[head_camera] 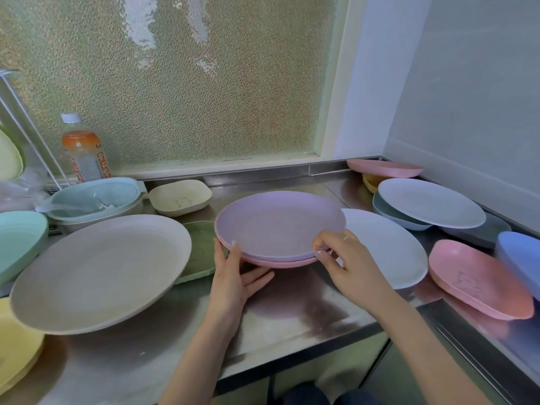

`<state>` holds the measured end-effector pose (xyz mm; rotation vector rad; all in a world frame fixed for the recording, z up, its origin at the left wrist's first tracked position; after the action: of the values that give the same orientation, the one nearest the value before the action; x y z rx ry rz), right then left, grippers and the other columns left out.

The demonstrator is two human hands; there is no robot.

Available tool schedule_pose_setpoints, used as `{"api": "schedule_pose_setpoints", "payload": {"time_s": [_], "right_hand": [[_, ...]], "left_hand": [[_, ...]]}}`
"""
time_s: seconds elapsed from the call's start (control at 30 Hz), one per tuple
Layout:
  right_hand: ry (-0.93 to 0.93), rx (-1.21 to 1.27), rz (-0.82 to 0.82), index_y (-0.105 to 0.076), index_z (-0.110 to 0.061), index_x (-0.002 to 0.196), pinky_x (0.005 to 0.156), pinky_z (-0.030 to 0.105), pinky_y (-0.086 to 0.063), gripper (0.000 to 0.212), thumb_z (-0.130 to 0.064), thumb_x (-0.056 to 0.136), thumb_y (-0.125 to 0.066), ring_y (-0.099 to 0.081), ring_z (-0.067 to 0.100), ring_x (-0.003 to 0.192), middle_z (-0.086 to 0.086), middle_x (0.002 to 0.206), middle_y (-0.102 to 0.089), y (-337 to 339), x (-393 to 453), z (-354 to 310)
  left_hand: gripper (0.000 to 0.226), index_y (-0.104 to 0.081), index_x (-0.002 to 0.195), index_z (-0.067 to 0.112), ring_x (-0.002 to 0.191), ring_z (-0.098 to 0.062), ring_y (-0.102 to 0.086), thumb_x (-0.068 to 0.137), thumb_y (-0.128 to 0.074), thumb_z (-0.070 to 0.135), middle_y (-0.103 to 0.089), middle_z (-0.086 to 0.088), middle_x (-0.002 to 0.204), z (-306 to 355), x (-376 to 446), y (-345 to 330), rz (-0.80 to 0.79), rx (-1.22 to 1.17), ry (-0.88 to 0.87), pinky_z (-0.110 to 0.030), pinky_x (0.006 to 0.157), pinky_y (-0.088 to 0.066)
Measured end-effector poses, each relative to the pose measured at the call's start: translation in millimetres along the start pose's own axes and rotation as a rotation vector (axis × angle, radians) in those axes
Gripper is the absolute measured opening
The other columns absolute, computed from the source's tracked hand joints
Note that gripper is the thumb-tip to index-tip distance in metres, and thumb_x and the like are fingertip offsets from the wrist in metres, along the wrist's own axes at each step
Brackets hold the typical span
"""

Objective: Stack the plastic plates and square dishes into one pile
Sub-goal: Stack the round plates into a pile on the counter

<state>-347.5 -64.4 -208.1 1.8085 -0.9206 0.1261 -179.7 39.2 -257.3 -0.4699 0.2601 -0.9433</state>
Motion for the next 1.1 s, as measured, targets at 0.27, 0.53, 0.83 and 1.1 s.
{"api": "schedule_pose_setpoints", "payload": {"time_s": [0.27, 0.53, 0.83, 1.1], "right_hand": [[0.002, 0.017, -0.003, -0.053, -0.029, 0.083, 0.068, 0.027, -0.040, 0.014, -0.016, 0.086, -0.058, -0.051, 0.009, 0.075, -0.012, 0.071, -0.058, -11, -5, 5], [-0.123, 0.106, 0.033, -0.052, -0.044, 0.105, 0.084, 0.018, -0.036, 0.019, -0.047, 0.087, -0.048, -0.051, -0.002, 0.093, -0.027, 0.099, -0.059, -10, -16, 18], [-0.515, -0.530, -0.179, -0.021, -0.037, 0.146, 0.110, 0.060, -0.001, 0.058, -0.060, 0.092, -0.018, -0.018, 0.018, 0.144, -0.005, 0.157, -0.020, -15, -45, 52], [-0.261, -0.402, -0.218, -0.048, -0.041, 0.131, 0.111, 0.061, 0.009, 0.043, -0.049, 0.096, -0.025, -0.038, 0.015, 0.134, -0.011, 0.138, -0.053, -25, -7, 52]], "left_hand": [[0.085, 0.001, 0.144, 0.050, 0.097, -0.023, -0.070, 0.091, -0.055, 0.014, -0.047, 0.007, 0.135, 0, 3, -4, 0.051, 0.141, -0.048, -0.031, 0.071, -0.058], [0.088, 0.002, 0.140, 0.056, 0.095, -0.026, -0.070, 0.089, -0.051, 0.009, -0.043, 0.007, 0.138, 1, 0, -2, 0.051, 0.154, -0.068, -0.032, 0.067, -0.058], [0.082, -0.014, 0.137, 0.059, 0.091, -0.026, -0.071, 0.086, -0.051, 0.007, -0.051, 0.001, 0.133, 6, -2, 1, 0.097, 0.143, -0.136, -0.031, 0.062, -0.058], [0.079, -0.024, 0.136, 0.056, 0.085, -0.022, -0.072, 0.085, -0.050, 0.002, -0.063, 0.017, 0.106, 13, -11, 2, 0.185, 0.144, -0.205, -0.030, 0.057, -0.057]]}}
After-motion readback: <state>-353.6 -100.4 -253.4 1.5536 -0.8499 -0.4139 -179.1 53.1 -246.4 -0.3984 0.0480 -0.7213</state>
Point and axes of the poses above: each hand's wrist, its own x-axis towards the middle knuckle, its own y-axis out of the back of the hand, z = x × y, the point moved 3 cm from there along x, towards the middle knuckle
